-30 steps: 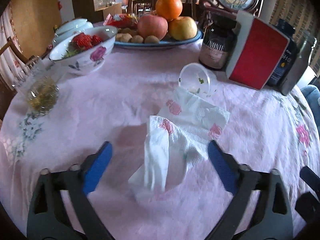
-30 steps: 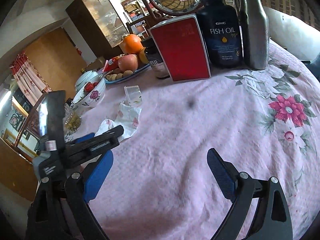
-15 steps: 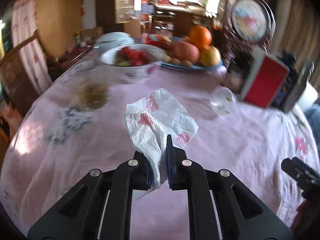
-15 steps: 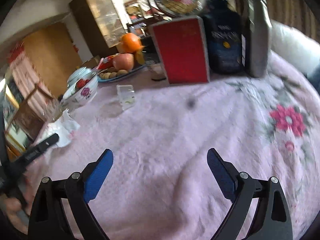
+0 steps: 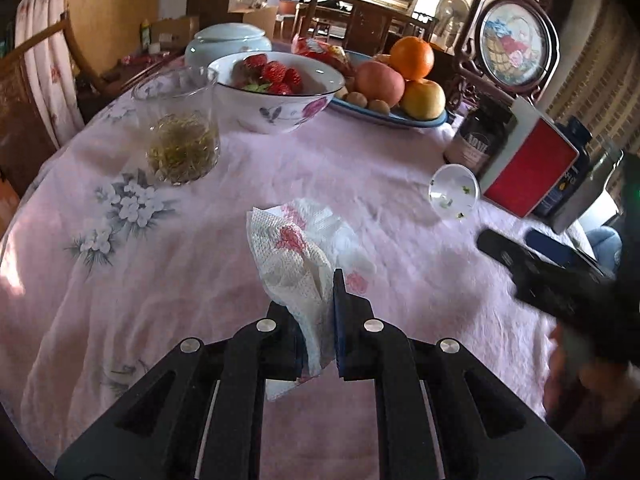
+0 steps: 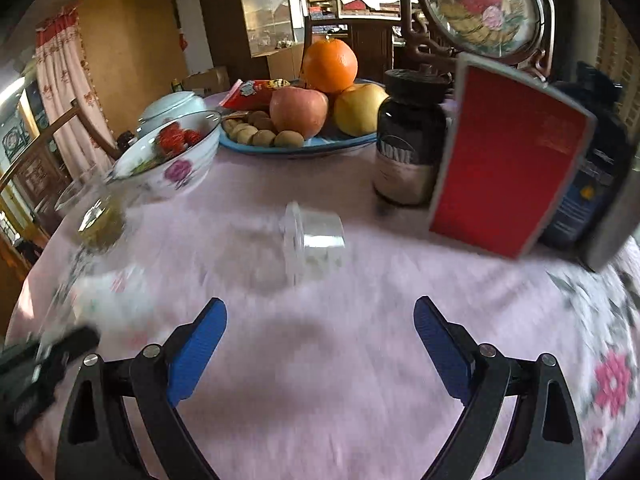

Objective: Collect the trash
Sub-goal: 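Grasp the pink-printed white tissue with the left tool while the right tool grasps the clear plastic cup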

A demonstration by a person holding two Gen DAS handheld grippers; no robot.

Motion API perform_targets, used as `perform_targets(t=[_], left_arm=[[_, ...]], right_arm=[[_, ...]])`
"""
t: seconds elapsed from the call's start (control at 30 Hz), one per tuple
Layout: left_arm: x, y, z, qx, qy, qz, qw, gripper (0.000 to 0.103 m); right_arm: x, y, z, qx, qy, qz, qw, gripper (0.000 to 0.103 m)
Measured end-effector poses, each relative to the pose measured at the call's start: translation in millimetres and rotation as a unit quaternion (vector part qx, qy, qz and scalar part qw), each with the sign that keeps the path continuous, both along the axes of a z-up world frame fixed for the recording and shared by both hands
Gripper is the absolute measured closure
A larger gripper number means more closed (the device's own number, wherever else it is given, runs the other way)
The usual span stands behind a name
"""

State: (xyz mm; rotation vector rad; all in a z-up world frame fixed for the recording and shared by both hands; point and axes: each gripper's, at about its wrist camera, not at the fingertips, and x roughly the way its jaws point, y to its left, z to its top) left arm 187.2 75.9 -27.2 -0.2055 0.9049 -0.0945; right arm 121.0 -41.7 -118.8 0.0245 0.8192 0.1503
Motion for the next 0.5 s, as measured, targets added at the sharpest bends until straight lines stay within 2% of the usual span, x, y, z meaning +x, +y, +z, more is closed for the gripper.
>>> perform_targets(t=[0.13, 0.23, 0.27, 0.3, 0.37, 0.5], left_arm=[[0, 5, 2, 0.003, -0.005, 0.01, 0.9999, 0.09], [1, 6, 1, 0.01, -0.006, 0.017, 0.9998, 0.09], [2, 6, 0, 0.012, -0.004, 0.018, 0.9998, 0.09], [3, 7, -1, 0.013, -0.003, 0.02, 0.9997, 0.09], [5, 9, -1, 0.013, -0.001, 0.023, 0.9996, 0.09], [5, 14, 1, 0.011, -0.006, 0.033, 0.9994, 0.09]], right_arm=[[30, 7, -7, 0.008, 0.007, -0.012, 1.0, 0.016], [41, 15, -11, 0.003, 0.016, -0.008, 1.0, 0.03], [42, 17, -12, 0.005, 0.02, -0.004, 1.0, 0.045], [43, 19, -14, 0.008, 0.027, 0.0, 1.0, 0.069], [41, 19, -14, 0.014, 0.034, 0.004, 0.999, 0.073], [4, 12, 0, 0.032, 0.009, 0.014, 0.999, 0.073]])
